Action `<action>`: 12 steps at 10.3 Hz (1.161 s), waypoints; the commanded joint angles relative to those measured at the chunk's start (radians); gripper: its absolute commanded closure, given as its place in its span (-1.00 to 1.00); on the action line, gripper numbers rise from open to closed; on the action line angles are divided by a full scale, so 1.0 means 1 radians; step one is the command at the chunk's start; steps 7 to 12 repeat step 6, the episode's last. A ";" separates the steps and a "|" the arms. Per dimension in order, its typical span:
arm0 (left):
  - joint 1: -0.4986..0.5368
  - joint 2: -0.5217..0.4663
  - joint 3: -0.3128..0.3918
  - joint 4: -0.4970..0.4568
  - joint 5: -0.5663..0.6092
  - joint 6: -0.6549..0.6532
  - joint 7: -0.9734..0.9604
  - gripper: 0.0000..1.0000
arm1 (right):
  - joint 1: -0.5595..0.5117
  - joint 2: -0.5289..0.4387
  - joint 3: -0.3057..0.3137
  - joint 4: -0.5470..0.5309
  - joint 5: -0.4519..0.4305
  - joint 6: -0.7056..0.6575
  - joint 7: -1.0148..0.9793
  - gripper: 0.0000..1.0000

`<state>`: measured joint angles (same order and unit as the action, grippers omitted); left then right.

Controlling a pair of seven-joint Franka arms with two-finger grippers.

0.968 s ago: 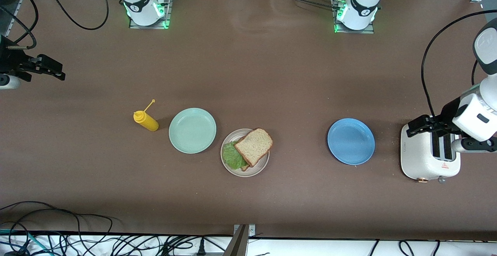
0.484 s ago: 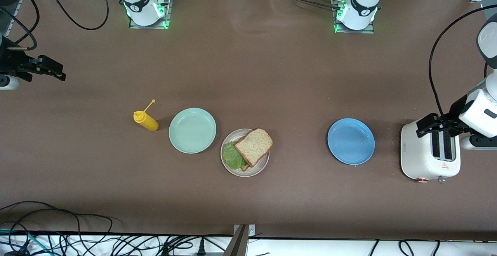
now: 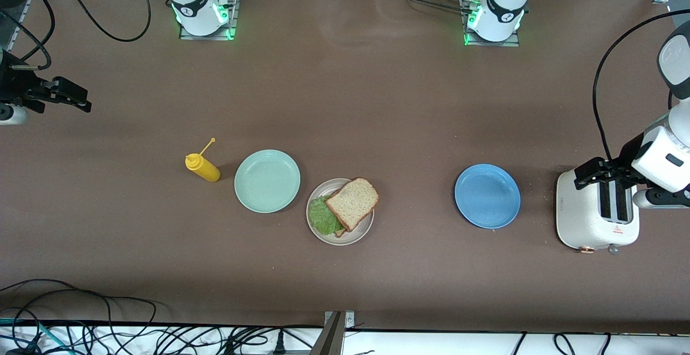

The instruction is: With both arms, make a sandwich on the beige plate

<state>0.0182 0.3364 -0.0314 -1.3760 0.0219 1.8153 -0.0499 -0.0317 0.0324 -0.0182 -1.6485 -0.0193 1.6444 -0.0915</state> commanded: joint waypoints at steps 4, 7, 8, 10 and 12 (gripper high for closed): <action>-0.006 -0.003 -0.004 -0.012 0.009 -0.007 -0.002 -1.00 | 0.000 -0.009 0.004 -0.005 0.013 -0.008 0.010 -1.00; -0.012 -0.003 -0.004 -0.014 0.010 -0.049 -0.022 -1.00 | 0.000 -0.009 0.004 -0.005 0.013 -0.008 0.010 -1.00; -0.012 -0.003 -0.004 -0.014 0.010 -0.049 -0.022 -1.00 | 0.000 -0.009 0.004 -0.005 0.013 -0.008 0.010 -1.00; -0.012 -0.003 -0.004 -0.014 0.010 -0.049 -0.022 -1.00 | 0.000 -0.009 0.004 -0.005 0.013 -0.008 0.010 -1.00; -0.012 -0.003 -0.004 -0.014 0.010 -0.049 -0.022 -1.00 | 0.000 -0.009 0.004 -0.005 0.013 -0.008 0.010 -1.00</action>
